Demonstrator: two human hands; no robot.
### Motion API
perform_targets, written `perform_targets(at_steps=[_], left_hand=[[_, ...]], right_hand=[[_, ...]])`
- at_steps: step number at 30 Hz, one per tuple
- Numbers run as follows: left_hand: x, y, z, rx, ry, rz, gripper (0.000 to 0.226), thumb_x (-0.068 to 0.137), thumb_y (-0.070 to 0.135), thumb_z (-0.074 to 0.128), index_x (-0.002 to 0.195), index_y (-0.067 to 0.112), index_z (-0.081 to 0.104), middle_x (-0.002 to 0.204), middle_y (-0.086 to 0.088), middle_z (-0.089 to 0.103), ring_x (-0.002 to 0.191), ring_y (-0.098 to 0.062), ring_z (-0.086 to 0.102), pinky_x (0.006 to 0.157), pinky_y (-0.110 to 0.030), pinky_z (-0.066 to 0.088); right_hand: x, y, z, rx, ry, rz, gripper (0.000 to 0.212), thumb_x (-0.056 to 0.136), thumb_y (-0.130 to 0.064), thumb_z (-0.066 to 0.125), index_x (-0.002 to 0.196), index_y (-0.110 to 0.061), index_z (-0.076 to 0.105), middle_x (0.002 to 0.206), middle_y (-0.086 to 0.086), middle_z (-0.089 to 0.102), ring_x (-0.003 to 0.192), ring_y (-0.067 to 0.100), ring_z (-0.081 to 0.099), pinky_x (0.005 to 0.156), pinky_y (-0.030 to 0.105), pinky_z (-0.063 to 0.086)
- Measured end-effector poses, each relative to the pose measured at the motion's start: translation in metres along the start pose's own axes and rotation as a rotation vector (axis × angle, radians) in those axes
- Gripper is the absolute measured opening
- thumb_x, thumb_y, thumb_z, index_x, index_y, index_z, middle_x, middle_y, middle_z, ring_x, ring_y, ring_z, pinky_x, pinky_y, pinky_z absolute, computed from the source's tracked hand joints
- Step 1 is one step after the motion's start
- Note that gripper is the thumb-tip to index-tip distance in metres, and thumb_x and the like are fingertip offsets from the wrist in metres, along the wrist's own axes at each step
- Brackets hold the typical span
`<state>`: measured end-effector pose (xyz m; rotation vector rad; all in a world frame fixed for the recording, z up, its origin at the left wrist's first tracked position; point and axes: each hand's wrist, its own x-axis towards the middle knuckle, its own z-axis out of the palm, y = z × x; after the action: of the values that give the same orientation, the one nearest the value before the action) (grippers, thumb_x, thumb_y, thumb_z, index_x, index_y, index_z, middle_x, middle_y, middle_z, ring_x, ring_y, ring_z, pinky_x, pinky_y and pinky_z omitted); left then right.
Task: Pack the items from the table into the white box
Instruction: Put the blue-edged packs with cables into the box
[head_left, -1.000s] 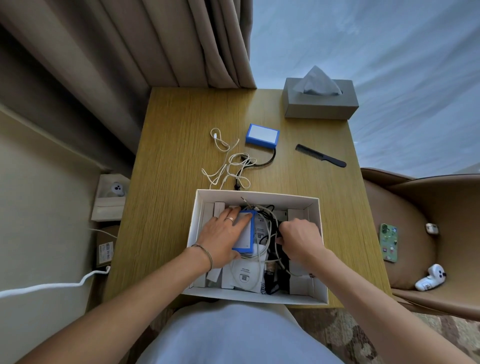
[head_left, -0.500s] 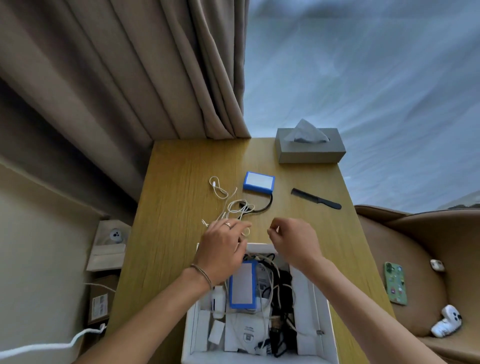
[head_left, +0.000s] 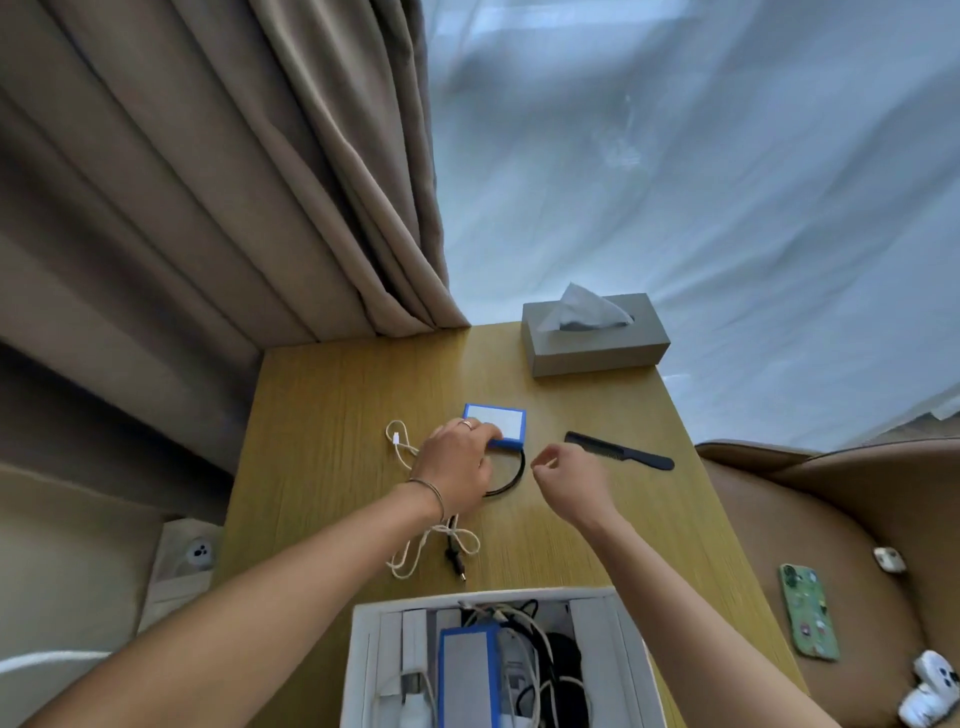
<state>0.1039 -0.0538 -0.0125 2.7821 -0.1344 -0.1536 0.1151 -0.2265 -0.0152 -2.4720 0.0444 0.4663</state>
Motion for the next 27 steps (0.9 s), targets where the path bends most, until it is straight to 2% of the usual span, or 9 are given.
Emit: perform_targets(at_steps=[3, 6, 10, 13, 16, 19, 23, 25, 27], left_hand=[[0.028, -0.011, 0.013, 0.081, -0.076, -0.005, 0.045, 0.089, 0.015, 0.054, 0.133, 0.022, 0.054, 0.136, -0.002, 0.057, 0.127, -0.022, 0.047, 0.103, -0.036, 0.041], [0.053, -0.024, 0.026, 0.257, -0.142, 0.005, 0.06, 0.087, 0.022, 0.06, 0.144, 0.022, 0.042, 0.145, -0.008, 0.047, 0.134, -0.025, 0.039, 0.104, -0.038, 0.039], [0.08, -0.035, 0.041, 0.363, -0.233, 0.029, 0.079, 0.083, 0.035, 0.069, 0.151, 0.022, 0.03, 0.149, -0.008, 0.043, 0.136, -0.026, 0.038, 0.107, -0.042, 0.04], [0.095, -0.037, 0.048, 0.365, -0.279, 0.085, 0.08, 0.082, 0.032, 0.07, 0.151, 0.024, 0.03, 0.143, -0.005, 0.05, 0.13, -0.024, 0.046, 0.105, -0.041, 0.041], [0.108, -0.038, 0.047, 0.365, -0.269, 0.113, 0.07, 0.081, 0.028, 0.07, 0.144, 0.024, 0.04, 0.131, -0.006, 0.056, 0.117, -0.025, 0.054, 0.094, -0.036, 0.046], [0.111, -0.04, 0.044, 0.321, -0.243, 0.117, 0.062, 0.075, 0.033, 0.074, 0.132, 0.022, 0.05, 0.118, -0.003, 0.057, 0.105, -0.021, 0.054, 0.076, -0.03, 0.046], [0.101, -0.05, 0.049, 0.174, -0.114, 0.093, 0.053, 0.078, 0.02, 0.071, 0.128, 0.023, 0.053, 0.114, -0.001, 0.062, 0.097, -0.021, 0.06, 0.069, -0.026, 0.043], [0.097, -0.051, 0.048, 0.087, -0.055, -0.004, 0.061, 0.081, 0.01, 0.065, 0.137, 0.024, 0.048, 0.116, -0.003, 0.064, 0.103, -0.026, 0.062, 0.072, -0.029, 0.046], [0.097, -0.049, 0.047, 0.149, -0.071, -0.022, 0.078, 0.079, 0.023, 0.073, 0.147, 0.025, 0.035, 0.132, -0.006, 0.057, 0.118, -0.027, 0.055, 0.087, -0.037, 0.052]], right_hand=[[0.012, 0.008, 0.006, 0.014, 0.007, 0.02, 0.022, 0.092, -0.023, 0.056, 0.102, -0.022, 0.075, 0.101, 0.0, 0.075, 0.091, 0.018, 0.068, 0.081, 0.035, 0.057], [0.021, 0.017, 0.011, 0.065, -0.01, 0.06, 0.019, 0.09, -0.022, 0.057, 0.096, -0.024, 0.075, 0.096, -0.001, 0.075, 0.084, 0.016, 0.066, 0.07, 0.029, 0.05], [0.025, 0.025, 0.012, 0.127, -0.018, 0.066, 0.018, 0.091, -0.022, 0.057, 0.098, -0.023, 0.074, 0.093, -0.003, 0.072, 0.084, 0.012, 0.066, 0.074, 0.033, 0.057], [0.027, 0.031, 0.011, 0.134, -0.021, 0.052, 0.016, 0.094, -0.022, 0.058, 0.101, -0.022, 0.073, 0.095, -0.003, 0.072, 0.085, 0.011, 0.065, 0.078, 0.035, 0.058], [0.027, 0.034, 0.01, 0.154, -0.022, 0.059, 0.015, 0.095, -0.023, 0.058, 0.101, -0.022, 0.072, 0.095, -0.004, 0.071, 0.084, 0.009, 0.064, 0.076, 0.031, 0.057], [0.026, 0.034, 0.008, 0.175, -0.027, 0.073, 0.016, 0.095, -0.024, 0.058, 0.102, -0.023, 0.072, 0.094, -0.005, 0.071, 0.085, 0.009, 0.065, 0.08, 0.036, 0.059], [0.027, 0.031, 0.011, 0.171, -0.013, 0.098, 0.02, 0.094, -0.022, 0.056, 0.109, -0.024, 0.069, 0.097, -0.006, 0.071, 0.088, 0.01, 0.065, 0.081, 0.034, 0.057], [0.027, 0.027, 0.015, 0.191, -0.041, 0.116, 0.027, 0.094, -0.019, 0.055, 0.119, -0.022, 0.065, 0.114, -0.001, 0.07, 0.097, 0.013, 0.064, 0.082, 0.03, 0.052], [0.025, 0.022, 0.018, 0.241, -0.086, 0.148, 0.034, 0.094, -0.015, 0.054, 0.127, -0.02, 0.061, 0.125, 0.003, 0.066, 0.105, 0.017, 0.063, 0.087, 0.031, 0.051]])
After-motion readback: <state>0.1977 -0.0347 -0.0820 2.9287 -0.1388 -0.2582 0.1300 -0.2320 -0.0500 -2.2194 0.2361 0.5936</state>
